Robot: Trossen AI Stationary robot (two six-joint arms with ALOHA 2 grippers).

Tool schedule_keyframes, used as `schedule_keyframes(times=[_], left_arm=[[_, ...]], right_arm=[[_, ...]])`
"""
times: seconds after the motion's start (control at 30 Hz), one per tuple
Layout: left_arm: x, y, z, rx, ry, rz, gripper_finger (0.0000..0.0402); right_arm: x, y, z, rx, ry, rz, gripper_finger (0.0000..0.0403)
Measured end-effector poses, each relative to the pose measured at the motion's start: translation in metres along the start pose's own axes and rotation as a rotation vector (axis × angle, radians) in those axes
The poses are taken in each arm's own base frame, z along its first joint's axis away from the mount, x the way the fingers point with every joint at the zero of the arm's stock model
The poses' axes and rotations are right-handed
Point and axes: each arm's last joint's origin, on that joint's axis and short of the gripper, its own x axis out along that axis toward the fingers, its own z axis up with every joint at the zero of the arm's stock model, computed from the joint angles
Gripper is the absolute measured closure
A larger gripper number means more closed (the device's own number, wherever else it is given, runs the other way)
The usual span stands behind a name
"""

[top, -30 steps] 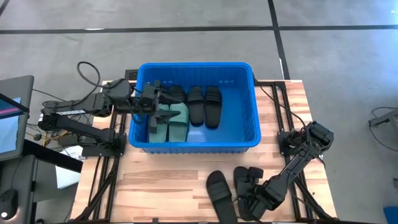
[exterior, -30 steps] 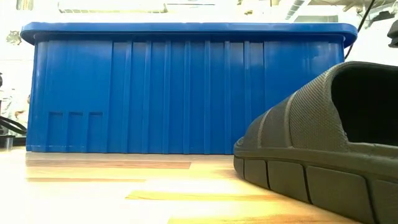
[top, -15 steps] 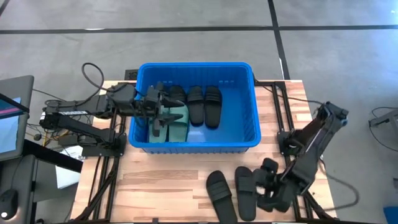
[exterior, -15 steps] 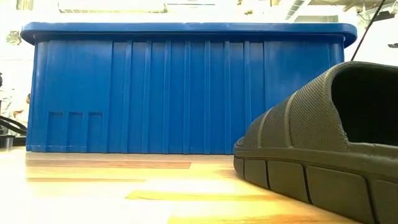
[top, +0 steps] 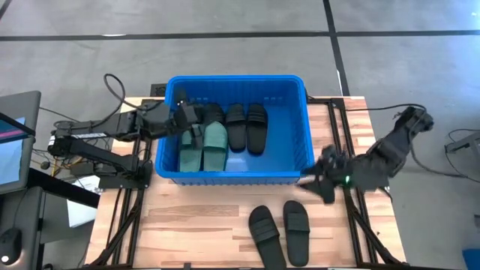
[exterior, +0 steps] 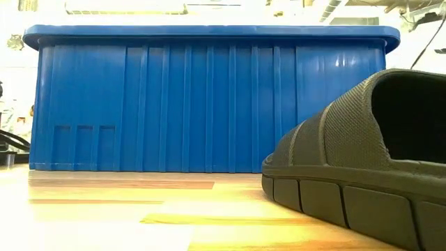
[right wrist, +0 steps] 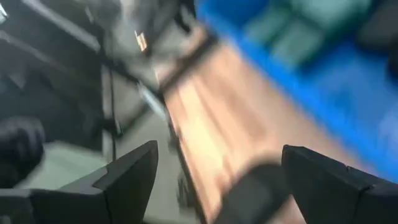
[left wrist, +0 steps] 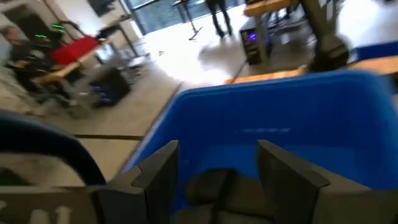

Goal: Pick and place slides into bin
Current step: Adjust the black slide in the blue bin

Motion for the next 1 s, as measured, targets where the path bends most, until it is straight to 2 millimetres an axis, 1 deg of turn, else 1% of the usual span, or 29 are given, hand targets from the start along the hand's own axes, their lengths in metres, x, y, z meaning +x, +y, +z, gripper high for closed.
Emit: schedule_keyframes(times=[0.13, 0.27, 0.4, 0.57, 0.67, 0.73, 0.9, 1.0], left_arm=[[0.005, 0.013, -0.002, 0.065, 0.013, 0.057, 0.0203], [0.009, 0.028, -0.002, 0.141, 0.001, 0.13, 0.0203], [0.011, 0.051, 0.001, 0.192, -0.033, 0.255, 0.0203], [0.011, 0.082, 0.004, 0.221, -0.074, 0.449, 0.0203], [0.011, 0.099, 0.004, 0.205, -0.092, 0.534, 0.0203], [0.013, 0.109, 0.0, 0.162, -0.095, 0.565, 0.0203], [0.025, 0.127, -0.02, 0.097, 0.019, 0.583, 0.0203], [0.041, 0.131, -0.035, 0.043, 0.087, 0.513, 0.0203]], right_arm=[[-0.007, -0.01, 0.035, -0.069, -0.203, -0.012, 0.0081], [-0.007, -0.022, 0.068, -0.22, -0.37, -0.097, 0.0081], [-0.006, -0.04, 0.101, -0.399, -0.517, -0.264, 0.0081], [-0.014, -0.065, 0.141, -0.653, -0.662, -0.558, 0.0081], [-0.022, -0.081, 0.16, -0.759, -0.696, -0.75, 0.0081], [-0.027, -0.094, 0.171, -0.748, -0.718, -0.835, 0.0081], [-0.031, -0.127, 0.188, -0.702, -0.682, -0.82, 0.0081], [-0.031, -0.146, 0.194, -0.697, -0.622, -0.786, 0.0081]])
